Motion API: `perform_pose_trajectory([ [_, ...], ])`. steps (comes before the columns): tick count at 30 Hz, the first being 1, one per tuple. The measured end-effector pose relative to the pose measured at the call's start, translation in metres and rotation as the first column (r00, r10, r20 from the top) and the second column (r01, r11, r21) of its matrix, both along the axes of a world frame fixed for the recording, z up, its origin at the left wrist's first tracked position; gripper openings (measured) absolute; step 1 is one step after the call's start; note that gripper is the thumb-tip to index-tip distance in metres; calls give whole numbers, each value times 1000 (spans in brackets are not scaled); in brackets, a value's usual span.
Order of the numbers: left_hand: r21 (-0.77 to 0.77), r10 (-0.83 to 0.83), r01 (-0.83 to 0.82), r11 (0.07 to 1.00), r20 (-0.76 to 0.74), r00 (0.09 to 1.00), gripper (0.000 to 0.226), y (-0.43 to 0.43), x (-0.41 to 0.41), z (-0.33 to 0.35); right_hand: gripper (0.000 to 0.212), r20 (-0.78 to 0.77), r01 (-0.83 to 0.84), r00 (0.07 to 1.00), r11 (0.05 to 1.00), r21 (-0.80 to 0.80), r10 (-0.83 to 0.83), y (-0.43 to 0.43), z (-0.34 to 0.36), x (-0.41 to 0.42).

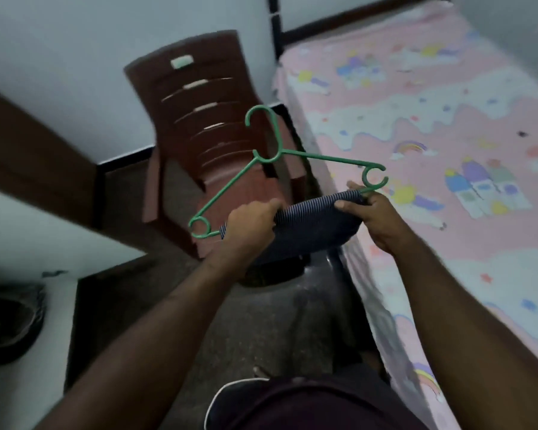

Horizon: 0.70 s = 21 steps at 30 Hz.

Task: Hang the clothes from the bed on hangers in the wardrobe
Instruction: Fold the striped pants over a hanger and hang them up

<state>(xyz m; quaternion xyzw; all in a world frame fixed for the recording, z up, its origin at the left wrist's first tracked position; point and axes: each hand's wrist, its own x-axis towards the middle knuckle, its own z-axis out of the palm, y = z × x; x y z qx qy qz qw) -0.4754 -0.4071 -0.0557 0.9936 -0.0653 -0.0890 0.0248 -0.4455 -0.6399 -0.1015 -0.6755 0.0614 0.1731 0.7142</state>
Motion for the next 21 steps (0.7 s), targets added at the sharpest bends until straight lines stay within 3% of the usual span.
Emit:
perform_pose_trajectory([
  [5, -47, 201, -197, 979, 123, 972, 32, 144, -61, 42, 36, 96, -199, 978, 971, 134, 187, 147, 46, -15],
  [9, -72, 364, -356, 932, 215, 906, 39, 243, -117, 76, 2, 162, -339, 936, 923, 180, 312, 268, 78, -37],
  [13, -238, 547, -494, 836, 319, 774, 27, 328, -171, 95, 8, 160, -401, 915, 877, 265, 371, 377, 104, -63],
  [15, -361, 620, -505, 784, 449, 643, 21, 373, -207, 100, 7, 191, -465, 885, 836, 292, 425, 429, 123, -73],
  [17, -448, 688, -539, 713, 598, 411, 21, 411, -244, 98, 6, 240, -518, 854, 800, 303, 462, 476, 142, -79],
  [19, -670, 805, -550, 499, 594, 7, 28, 437, -275, 87, 5, 280, -566, 822, 764, 310, 496, 520, 157, -81],
  [21, -905, 879, -365, 216, 344, -331, 48, 456, -290, 81, 5, 299, -612, 790, 712, 344, 535, 564, 170, -80],
])
